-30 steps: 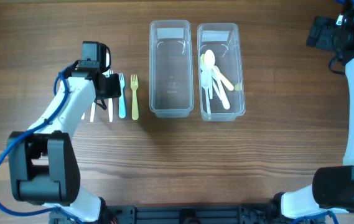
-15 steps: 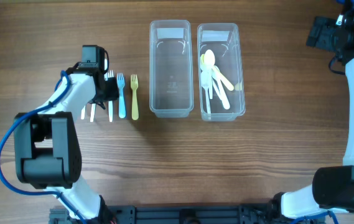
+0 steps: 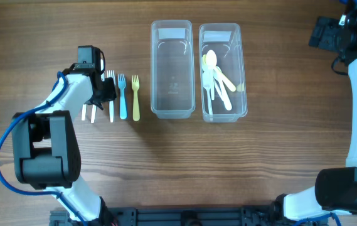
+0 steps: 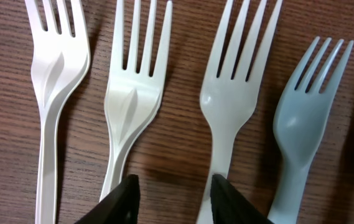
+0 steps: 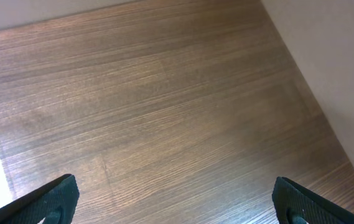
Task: Pack container
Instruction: 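Lower the left gripper onto a white fork and close on its handle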
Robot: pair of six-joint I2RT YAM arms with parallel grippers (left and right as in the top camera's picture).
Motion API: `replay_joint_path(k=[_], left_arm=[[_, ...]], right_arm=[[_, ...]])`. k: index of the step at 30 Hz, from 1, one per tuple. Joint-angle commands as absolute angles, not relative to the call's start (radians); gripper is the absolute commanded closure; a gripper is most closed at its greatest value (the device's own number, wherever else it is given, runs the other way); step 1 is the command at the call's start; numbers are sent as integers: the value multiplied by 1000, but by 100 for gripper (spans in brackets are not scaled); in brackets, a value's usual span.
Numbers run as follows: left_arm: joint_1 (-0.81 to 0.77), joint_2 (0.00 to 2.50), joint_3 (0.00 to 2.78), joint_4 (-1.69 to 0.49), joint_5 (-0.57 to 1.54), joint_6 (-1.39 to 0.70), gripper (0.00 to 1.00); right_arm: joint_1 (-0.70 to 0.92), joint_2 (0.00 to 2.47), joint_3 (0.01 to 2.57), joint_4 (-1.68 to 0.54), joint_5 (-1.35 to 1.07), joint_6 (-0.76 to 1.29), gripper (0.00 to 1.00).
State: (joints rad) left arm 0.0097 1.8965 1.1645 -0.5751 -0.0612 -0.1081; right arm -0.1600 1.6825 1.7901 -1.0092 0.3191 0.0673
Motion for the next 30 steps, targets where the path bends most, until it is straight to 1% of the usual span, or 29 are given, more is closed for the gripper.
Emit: replay_joint_path(k=[1, 7, 11, 17, 20, 24, 28, 30], left_arm=[[13, 1915, 1183, -571, -33, -112, 62], [13, 1915, 1183, -575, -15, -112, 46], [13, 1915, 1183, -579, -15, -112, 42], [13, 1908, 1184, -578, -16, -112, 41], [13, 1888, 1190, -578, -16, -112, 43], [13, 1839, 1208, -575, -16, -112, 43], [13, 1799, 1215, -576, -15, -112, 46], [12, 1799, 1215, -584, -15, -112, 50]], right_arm=[[-159, 1687, 1798, -1007, 336, 79, 0], [-159, 1687, 1798, -1007, 336, 78, 0], [-159, 1687, 1798, -1007, 336, 78, 0], [-159, 1687, 1798, -1007, 336, 78, 0], [-159, 1687, 1798, -1007, 336, 78, 0], [-159, 1687, 1798, -1007, 336, 78, 0], [-159, 1687, 1798, -1007, 336, 79, 0], [-159, 1687, 1798, -1007, 336, 79, 0]])
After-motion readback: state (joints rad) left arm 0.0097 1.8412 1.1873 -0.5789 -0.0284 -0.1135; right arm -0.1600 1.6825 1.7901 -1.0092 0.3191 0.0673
